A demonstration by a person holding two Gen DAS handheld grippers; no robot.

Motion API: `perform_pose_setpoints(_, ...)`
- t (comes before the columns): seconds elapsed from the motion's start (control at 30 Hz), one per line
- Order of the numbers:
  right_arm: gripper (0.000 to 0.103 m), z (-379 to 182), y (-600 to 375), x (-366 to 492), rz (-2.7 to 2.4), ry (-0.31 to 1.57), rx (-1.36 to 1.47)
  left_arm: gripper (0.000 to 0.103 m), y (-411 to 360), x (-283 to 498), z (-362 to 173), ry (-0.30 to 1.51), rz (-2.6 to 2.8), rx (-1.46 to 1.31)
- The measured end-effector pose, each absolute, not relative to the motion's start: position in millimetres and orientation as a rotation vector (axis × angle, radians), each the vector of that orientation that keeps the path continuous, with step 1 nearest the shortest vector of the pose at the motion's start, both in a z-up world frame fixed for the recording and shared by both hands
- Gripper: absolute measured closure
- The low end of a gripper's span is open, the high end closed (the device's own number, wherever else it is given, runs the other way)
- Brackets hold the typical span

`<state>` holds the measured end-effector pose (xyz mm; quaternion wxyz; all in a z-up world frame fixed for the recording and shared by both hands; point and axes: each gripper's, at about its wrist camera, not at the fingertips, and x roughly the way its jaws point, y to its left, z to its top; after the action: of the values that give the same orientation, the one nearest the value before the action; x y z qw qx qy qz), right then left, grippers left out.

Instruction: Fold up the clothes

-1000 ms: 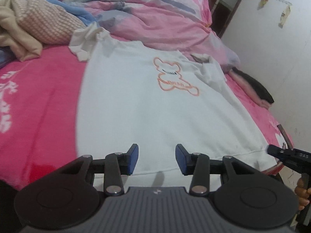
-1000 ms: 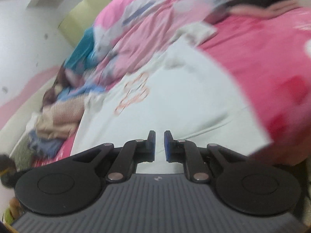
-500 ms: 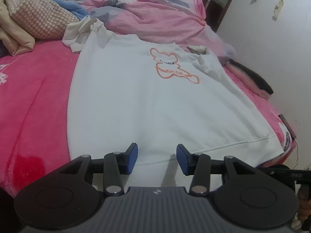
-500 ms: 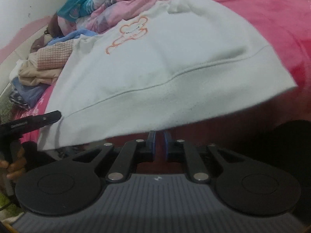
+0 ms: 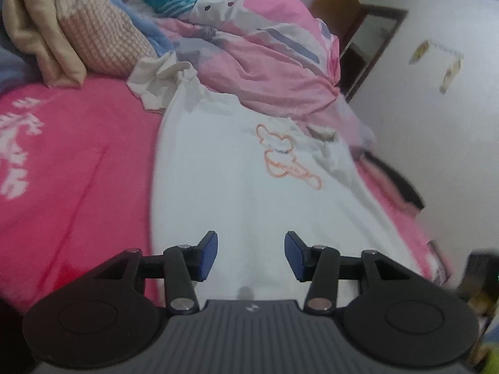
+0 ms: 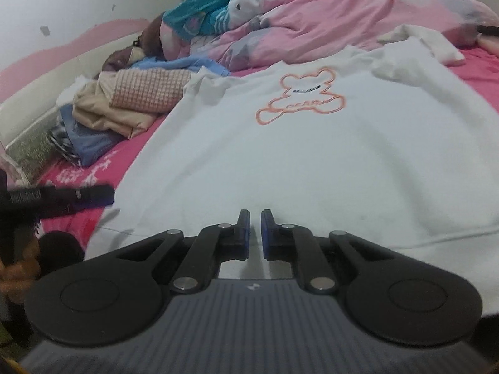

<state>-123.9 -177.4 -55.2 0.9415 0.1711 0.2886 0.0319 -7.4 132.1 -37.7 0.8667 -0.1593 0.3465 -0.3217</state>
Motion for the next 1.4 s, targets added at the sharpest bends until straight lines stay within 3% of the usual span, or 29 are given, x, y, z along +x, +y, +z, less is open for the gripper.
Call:
perform_pose_setpoints(0.17, 0.098, -65, -178, -119, 0.063, 0.593, 0.377, 0.06, 109, 29, -47, 0.755, -0.578, -0.235)
perform_pose_setpoints(0.23, 0.101, -68, -182, -119, 0.064, 0.591, 0.402, 0.07, 111, 45, -57, 0.793, -0.507, -0.219)
perform_pose_setpoints(0.27, 0.101, -70, -184, -119, 0.065, 0.591, 0.422, 0.081, 123, 51, -60, 0.809, -0.501, -0.259)
perform_pose_setpoints(0.3, 0.102, -71, -188, -119, 0.065, 0.592, 0.452, 0.083, 135, 55, -61, 0.823, -0.494, -0.302)
perform_pose_setpoints(0.37, 0.103, -73, -194, -118, 0.069, 0.598, 0.503, 0.083, 157, 61, -61, 0.844, -0.472, -0.369)
perform_pose_setpoints(0.43, 0.103, -75, -197, -117, 0.072, 0.599, 0.521, 0.067, 166, 61, -54, 0.827, -0.415, -0.341)
perform_pose_setpoints(0.47, 0.103, -76, -198, -117, 0.073, 0.597, 0.53, 0.064, 166, 61, -49, 0.813, -0.398, -0.315)
perform_pose_setpoints(0.63, 0.103, -81, -201, -118, 0.076, 0.581, 0.56, 0.064, 146, 50, -17, 0.71, -0.479, -0.226)
perform_pose_setpoints(0.77, 0.103, -81, -199, -118, 0.08, 0.573, 0.537, 0.063, 85, 45, -15, 0.69, -0.678, -0.117)
perform_pose_setpoints(0.93, 0.103, -83, -201, -120, 0.094, 0.558, 0.536, 0.067, 32, 74, -58, 0.787, -0.695, -0.06)
perform_pose_setpoints(0.97, 0.103, -83, -201, -120, 0.095, 0.556, 0.531, 0.079, 33, 82, -64, 0.8, -0.675, -0.074)
perform_pose_setpoints(1.0, 0.103, -82, -200, -120, 0.096, 0.556, 0.523, 0.08, 42, 91, -68, 0.802, -0.666, -0.121)
perform_pose_setpoints(1.4, 0.101, -29, -157, -69, 0.18, 0.565, 0.212, 0.086, 92, 128, -71, 0.737, -0.515, -0.118)
